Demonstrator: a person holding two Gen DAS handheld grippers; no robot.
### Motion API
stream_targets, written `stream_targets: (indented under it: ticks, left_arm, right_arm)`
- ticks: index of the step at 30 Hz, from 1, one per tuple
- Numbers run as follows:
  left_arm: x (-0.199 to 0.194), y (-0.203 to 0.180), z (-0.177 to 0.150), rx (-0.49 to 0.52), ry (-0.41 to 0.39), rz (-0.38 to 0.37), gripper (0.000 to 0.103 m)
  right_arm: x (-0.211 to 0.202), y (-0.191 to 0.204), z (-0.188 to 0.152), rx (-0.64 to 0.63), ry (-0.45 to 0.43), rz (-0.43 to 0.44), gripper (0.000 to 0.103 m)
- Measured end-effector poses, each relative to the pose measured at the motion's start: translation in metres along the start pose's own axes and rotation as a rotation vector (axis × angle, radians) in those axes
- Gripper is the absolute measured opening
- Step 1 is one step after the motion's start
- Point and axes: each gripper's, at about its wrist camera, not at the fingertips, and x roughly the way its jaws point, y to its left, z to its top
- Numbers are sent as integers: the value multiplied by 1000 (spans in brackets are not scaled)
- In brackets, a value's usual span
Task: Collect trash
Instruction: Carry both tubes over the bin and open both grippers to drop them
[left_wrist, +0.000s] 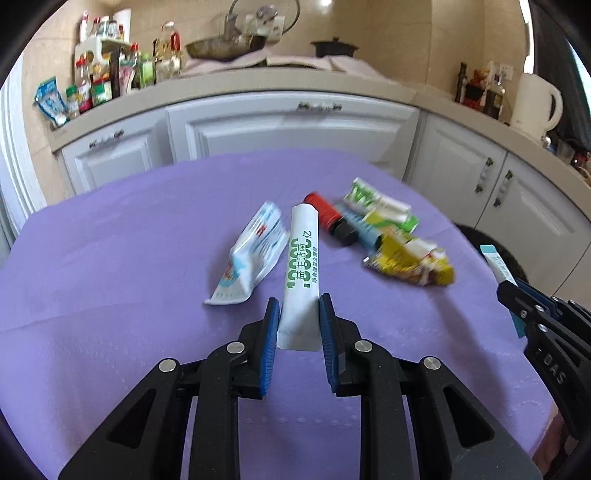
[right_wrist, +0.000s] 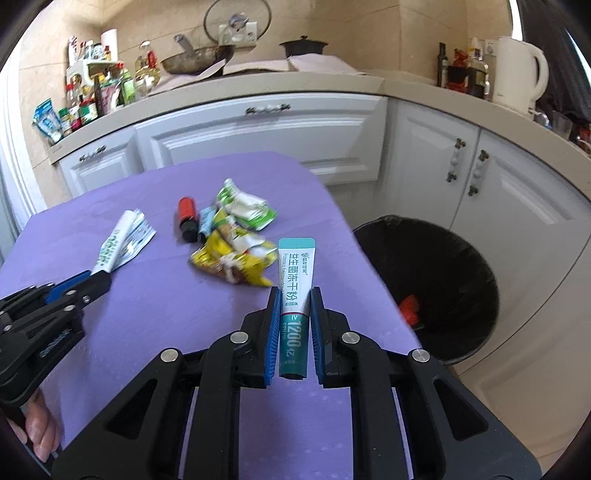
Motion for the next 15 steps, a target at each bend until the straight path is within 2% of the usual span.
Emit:
stream_targets:
  ticks: [6, 15]
  left_arm:
    - [-11, -19, 14, 25, -72, -32, 23]
    - [-3, -64, 33, 72, -117, -100, 23]
  right_arm:
    - [-7, -23, 11, 21, -50, -65, 15]
    - [-6, -73, 25, 66, -109, -176, 15]
